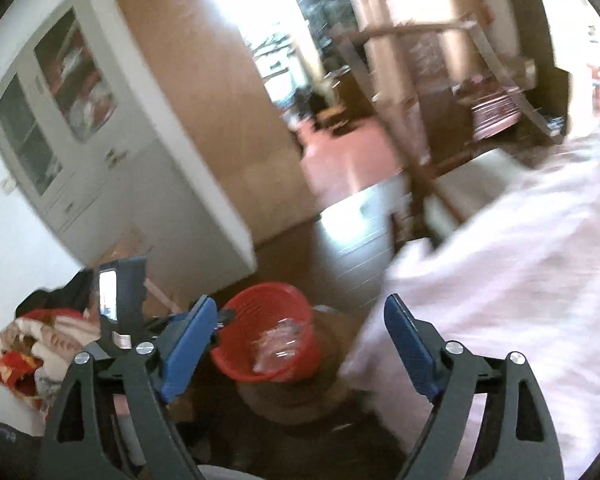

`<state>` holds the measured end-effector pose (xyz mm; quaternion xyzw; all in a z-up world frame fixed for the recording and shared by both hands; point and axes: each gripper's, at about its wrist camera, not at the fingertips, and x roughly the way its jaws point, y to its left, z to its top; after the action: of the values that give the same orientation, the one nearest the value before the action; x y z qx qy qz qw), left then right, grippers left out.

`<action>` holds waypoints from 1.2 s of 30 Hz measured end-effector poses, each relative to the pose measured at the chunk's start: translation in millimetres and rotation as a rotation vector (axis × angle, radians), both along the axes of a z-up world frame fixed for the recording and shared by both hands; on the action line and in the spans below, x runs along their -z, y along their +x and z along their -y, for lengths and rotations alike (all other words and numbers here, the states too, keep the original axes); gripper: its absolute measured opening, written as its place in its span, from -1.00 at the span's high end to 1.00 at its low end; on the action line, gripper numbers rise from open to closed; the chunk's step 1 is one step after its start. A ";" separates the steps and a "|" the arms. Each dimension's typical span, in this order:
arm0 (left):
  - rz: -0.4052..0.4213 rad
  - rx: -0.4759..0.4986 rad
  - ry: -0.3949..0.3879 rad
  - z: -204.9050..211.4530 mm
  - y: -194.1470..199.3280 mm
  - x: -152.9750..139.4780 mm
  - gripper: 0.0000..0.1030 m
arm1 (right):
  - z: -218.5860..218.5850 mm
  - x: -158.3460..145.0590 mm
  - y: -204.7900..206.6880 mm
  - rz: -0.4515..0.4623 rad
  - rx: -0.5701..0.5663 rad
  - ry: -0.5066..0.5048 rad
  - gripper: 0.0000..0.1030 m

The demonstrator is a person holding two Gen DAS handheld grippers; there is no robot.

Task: Collect trash
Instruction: 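Swing both open tools back over the table, then grasp the white tissue with the right tool while the left tool approaches the red tassel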

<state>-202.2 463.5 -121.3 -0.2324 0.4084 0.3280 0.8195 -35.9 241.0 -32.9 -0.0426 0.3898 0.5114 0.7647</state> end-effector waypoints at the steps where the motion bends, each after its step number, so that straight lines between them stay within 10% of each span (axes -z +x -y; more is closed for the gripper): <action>1: 0.014 0.026 0.013 9.5 8.0 -8.7 -0.23 | 20.3 -8.2 6.4 0.023 0.042 0.005 -0.66; 18: 0.156 0.498 0.169 221.1 139.5 -100.1 -0.71 | 332.3 -21.8 81.9 0.094 0.657 -0.013 -0.70; 36: 0.149 0.774 0.201 403.5 244.8 -105.7 -0.75 | 488.9 3.2 104.1 0.061 0.933 -0.083 -0.76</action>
<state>42.6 60.0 -15.6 -0.0033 0.3710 0.0161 0.9285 68.2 -247.9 -36.1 0.0914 0.3649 0.0955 0.9216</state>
